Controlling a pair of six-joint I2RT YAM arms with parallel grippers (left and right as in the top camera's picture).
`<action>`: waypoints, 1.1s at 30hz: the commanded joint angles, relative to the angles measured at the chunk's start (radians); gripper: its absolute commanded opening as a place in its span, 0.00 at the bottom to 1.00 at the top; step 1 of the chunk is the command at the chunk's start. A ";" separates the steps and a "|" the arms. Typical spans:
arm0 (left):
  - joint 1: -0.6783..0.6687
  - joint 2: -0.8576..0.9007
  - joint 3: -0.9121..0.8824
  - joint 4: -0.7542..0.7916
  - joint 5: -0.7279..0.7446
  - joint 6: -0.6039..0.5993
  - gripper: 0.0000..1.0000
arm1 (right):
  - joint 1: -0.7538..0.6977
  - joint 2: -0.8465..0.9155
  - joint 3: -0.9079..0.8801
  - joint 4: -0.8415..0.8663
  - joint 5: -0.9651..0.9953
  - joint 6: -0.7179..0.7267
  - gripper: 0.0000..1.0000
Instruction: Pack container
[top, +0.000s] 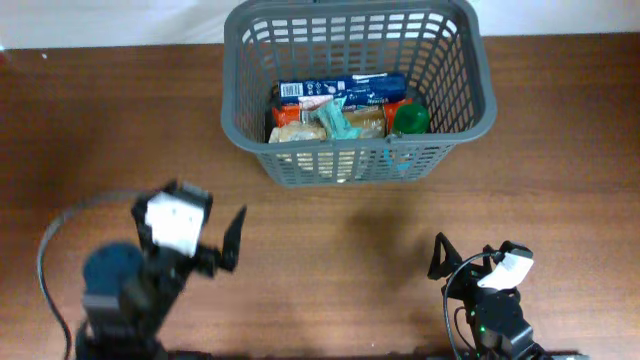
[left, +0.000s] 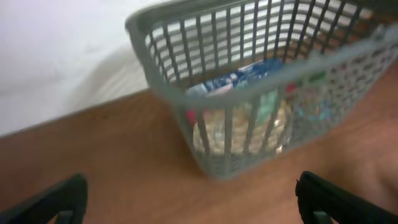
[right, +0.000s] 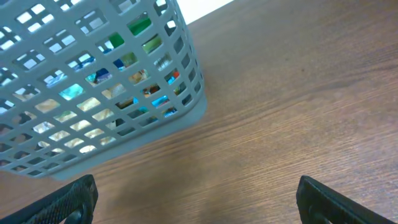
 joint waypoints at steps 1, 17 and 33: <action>0.031 -0.233 -0.186 -0.003 -0.013 -0.029 0.99 | -0.007 -0.007 -0.008 -0.002 0.004 0.005 0.99; 0.032 -0.555 -0.719 0.297 -0.007 -0.125 0.99 | -0.007 -0.007 -0.008 -0.002 0.004 0.005 0.99; 0.032 -0.555 -0.720 0.297 -0.040 -0.122 0.99 | -0.007 -0.007 -0.008 -0.002 0.004 0.005 0.99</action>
